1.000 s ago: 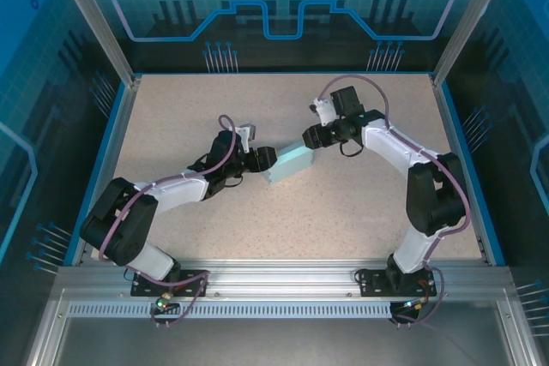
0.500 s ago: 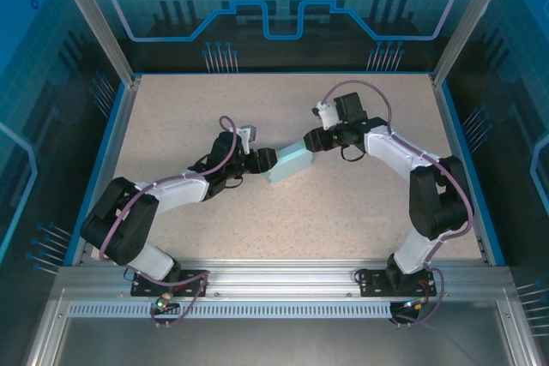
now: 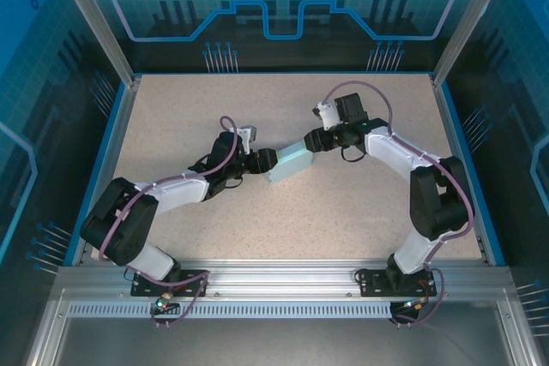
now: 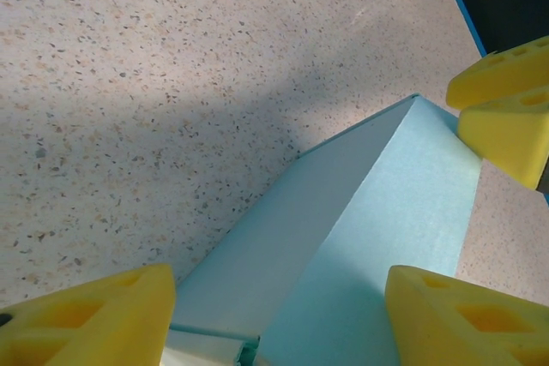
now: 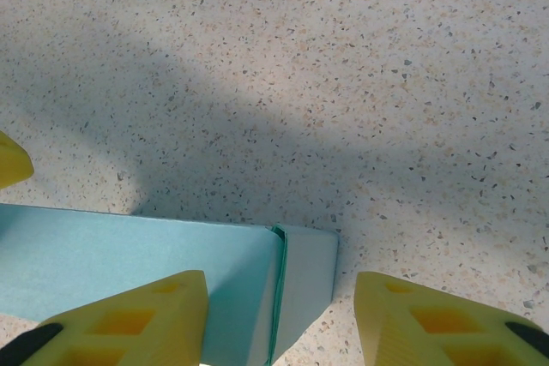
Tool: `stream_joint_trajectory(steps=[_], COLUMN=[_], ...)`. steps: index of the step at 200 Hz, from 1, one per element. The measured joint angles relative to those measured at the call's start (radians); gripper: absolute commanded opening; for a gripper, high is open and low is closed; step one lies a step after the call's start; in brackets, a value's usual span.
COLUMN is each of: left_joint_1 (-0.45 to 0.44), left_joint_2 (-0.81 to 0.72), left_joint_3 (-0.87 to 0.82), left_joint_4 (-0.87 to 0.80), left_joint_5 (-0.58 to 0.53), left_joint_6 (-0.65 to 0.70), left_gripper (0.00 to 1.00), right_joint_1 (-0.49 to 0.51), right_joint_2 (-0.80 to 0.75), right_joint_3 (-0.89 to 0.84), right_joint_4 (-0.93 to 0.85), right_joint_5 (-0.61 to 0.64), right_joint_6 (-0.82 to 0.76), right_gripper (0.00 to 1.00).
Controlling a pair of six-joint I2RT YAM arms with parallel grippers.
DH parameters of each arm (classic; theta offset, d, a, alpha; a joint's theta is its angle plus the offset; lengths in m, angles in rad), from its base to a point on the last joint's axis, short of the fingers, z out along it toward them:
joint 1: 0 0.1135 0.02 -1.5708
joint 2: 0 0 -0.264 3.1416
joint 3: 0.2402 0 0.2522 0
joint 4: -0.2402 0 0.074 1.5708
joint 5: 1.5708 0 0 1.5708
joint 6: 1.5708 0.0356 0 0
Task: Fold the paper box
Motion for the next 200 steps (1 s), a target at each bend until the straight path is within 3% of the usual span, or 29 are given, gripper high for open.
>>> stream_joint_trajectory(steps=[69, 200], left_joint_1=[0.0, -0.006], left_joint_2=[-0.025, -0.019], left_joint_3=[-0.002, -0.053], left_joint_4=[-0.042, 0.053], left_joint_5=[-0.023, -0.02], left_joint_6=[0.02, -0.017], left_gripper=[0.69, 0.66], right_joint_1=[0.0, 0.0], right_joint_2=[0.0, 0.0], right_joint_3=[0.0, 0.0], right_joint_4=[-0.001, -0.002], right_joint_5=[0.0, -0.004], right_joint_6=[0.0, 0.0], right_gripper=[0.49, 0.46])
